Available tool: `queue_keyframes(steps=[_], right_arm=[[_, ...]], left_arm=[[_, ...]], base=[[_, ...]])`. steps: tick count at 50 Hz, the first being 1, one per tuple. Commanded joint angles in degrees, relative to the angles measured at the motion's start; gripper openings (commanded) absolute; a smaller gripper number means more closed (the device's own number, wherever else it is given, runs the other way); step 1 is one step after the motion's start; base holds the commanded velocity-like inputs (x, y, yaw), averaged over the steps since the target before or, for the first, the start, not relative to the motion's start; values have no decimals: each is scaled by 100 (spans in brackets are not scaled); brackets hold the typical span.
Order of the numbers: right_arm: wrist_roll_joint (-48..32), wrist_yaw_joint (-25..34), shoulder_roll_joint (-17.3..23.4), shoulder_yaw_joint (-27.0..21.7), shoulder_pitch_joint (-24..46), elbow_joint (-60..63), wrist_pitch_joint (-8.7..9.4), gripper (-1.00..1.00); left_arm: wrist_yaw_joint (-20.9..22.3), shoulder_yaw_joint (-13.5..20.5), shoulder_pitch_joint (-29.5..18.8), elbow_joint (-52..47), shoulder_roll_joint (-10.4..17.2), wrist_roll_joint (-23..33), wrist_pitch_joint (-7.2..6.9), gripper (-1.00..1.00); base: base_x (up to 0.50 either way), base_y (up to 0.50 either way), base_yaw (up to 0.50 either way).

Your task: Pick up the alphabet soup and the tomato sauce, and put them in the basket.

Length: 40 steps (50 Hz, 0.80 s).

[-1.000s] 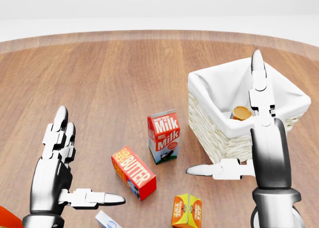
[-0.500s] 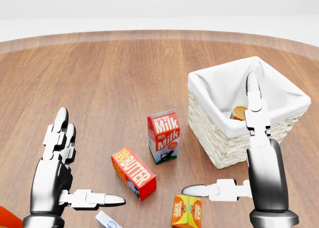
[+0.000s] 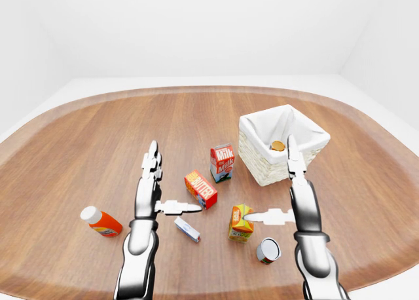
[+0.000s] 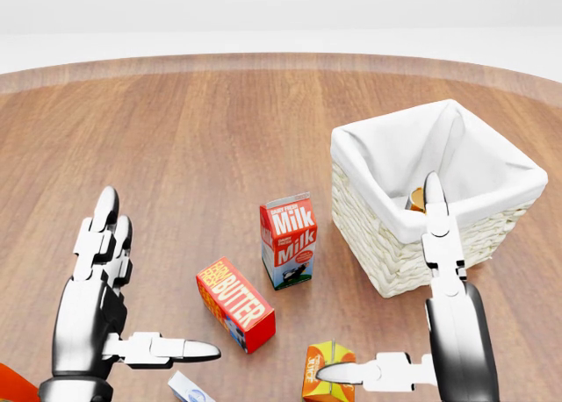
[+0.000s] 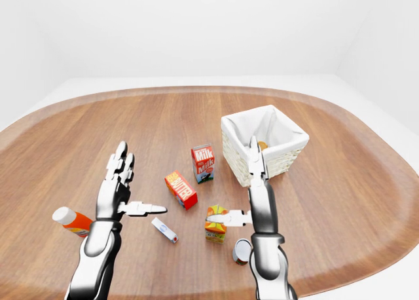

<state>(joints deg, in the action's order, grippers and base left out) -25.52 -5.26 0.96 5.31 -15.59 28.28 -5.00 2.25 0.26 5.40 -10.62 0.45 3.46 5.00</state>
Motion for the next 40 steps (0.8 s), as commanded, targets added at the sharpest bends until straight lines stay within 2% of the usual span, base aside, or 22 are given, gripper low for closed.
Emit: queue_keyframes(steps=[1,12,13,24,29,32,38,40], right_arm=[[-14,-277,90,275,-495,-190,0,100],[-58,-481,198,429,-782,-278,0,100],[-46,-365,182,474,-821,-1,0,100],[-132,-732,374,648,-1105,-272,0,100],[-142,-645,414,752,-1196,53,0,100],[-232,-966,500,772,-1241,-529,0,100],[-195,-826,516,799,-1405,-90,0,100],[-228,-940,559,840,-1443,-221,0,100]], left_arm=[[-17,15,-3,-46,-2,-22,0,100],[-25,9,2,-73,-4,-16,0,100],[-25,5,9,-92,-5,-14,0,100],[-18,4,31,-61,-1,-17,0,100],[-20,-1,46,-22,-5,-11,0,100],[-22,-1,46,-22,-6,-11,0,100],[-21,-1,46,-22,-5,-10,0,100],[-21,-1,46,-22,-5,-10,0,100]], base=[[0,0,0],[0,0,0],[0,0,0],[0,0,0],[0,0,0],[0,0,0],[0,0,0],[0,0,0]])
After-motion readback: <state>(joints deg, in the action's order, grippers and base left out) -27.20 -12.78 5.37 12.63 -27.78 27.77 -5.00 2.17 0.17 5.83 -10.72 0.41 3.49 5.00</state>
